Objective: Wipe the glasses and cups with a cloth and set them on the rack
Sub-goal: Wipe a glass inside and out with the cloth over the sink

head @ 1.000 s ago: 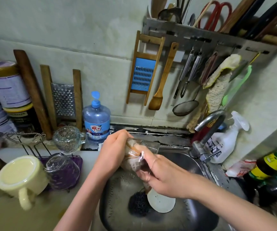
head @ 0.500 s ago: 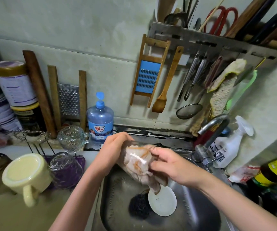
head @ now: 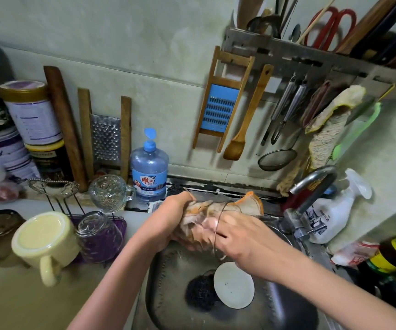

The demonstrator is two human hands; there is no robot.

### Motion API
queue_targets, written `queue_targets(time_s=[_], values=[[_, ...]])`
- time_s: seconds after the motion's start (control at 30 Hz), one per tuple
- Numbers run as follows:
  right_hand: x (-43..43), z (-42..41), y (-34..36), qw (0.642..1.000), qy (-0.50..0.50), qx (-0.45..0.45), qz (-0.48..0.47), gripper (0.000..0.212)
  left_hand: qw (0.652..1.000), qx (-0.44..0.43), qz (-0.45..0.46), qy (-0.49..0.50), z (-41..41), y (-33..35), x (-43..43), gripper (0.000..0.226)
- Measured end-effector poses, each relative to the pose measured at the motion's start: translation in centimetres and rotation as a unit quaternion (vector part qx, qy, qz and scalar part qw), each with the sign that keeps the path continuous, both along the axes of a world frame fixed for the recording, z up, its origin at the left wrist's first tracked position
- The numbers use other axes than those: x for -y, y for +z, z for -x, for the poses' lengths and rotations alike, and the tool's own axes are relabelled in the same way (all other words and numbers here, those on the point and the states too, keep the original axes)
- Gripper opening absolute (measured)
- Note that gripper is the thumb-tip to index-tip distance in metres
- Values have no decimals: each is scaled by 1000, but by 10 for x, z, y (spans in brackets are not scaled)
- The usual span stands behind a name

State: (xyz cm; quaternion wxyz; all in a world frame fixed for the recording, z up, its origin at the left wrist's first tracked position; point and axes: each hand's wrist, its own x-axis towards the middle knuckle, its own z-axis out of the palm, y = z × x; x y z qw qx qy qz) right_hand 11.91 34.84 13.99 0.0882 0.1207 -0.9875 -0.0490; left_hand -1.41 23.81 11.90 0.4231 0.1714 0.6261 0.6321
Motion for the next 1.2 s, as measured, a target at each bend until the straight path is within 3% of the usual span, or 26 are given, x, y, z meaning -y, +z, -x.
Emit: queue_targets(time_s=[0.1,0.2,0.23,0.33,0.43,0.5,0.57,0.6,0.67,0.7,0.73,0.77,0.8,0.9,0.97,1.0,1.07,1.13,1.2], values=[[1,2,6,1000,9,19,1,46,999,-11,24,-21,1,-3,2,44],[4,1,0,980,-6,109,166,52,982,-185,22,25,9,-8,1,34],[6,1,0,970,-12,124,207,56,977,-208,11,34,9,-7,1,36],[5,3,-3,959,-45,122,251,62,984,-172,-7,43,11,-3,1,31],[4,6,-2,946,-80,86,302,51,985,-157,-15,66,12,-5,-1,28],[0,7,-3,913,-124,81,380,41,980,-180,-11,84,11,-6,-2,29],[-3,5,-2,820,-151,88,545,35,978,-179,-17,106,12,-5,-2,30],[-4,5,-1,745,-148,84,645,34,980,-158,-20,123,12,-4,-3,32],[-5,4,-2,555,-120,87,818,38,981,-111,-29,159,14,-1,-4,32],[-5,3,-3,494,-98,87,860,46,981,-97,-31,168,14,0,-6,32],[-5,3,-3,468,-77,92,875,56,981,-92,-35,170,13,1,-7,31],[-4,2,-3,482,-65,102,868,60,980,-97,-35,168,12,2,-8,31],[-4,1,-5,545,-71,111,828,55,980,-112,-35,163,12,1,-9,31],[-1,-1,-8,824,-104,103,547,48,974,-198,-11,107,13,-2,-9,31],[-8,0,-18,949,-33,14,313,50,973,-219,17,72,11,-1,-7,35],[-13,0,-23,982,13,-36,183,45,977,-199,22,66,11,0,-7,34],[-23,1,-24,992,67,-105,-9,28,991,-115,36,53,11,2,-7,32],[-27,3,-15,984,90,-139,-67,20,999,-29,40,23,7,10,-5,32],[-28,4,-5,976,117,-159,-88,19,999,-6,35,-21,6,14,-2,32]])
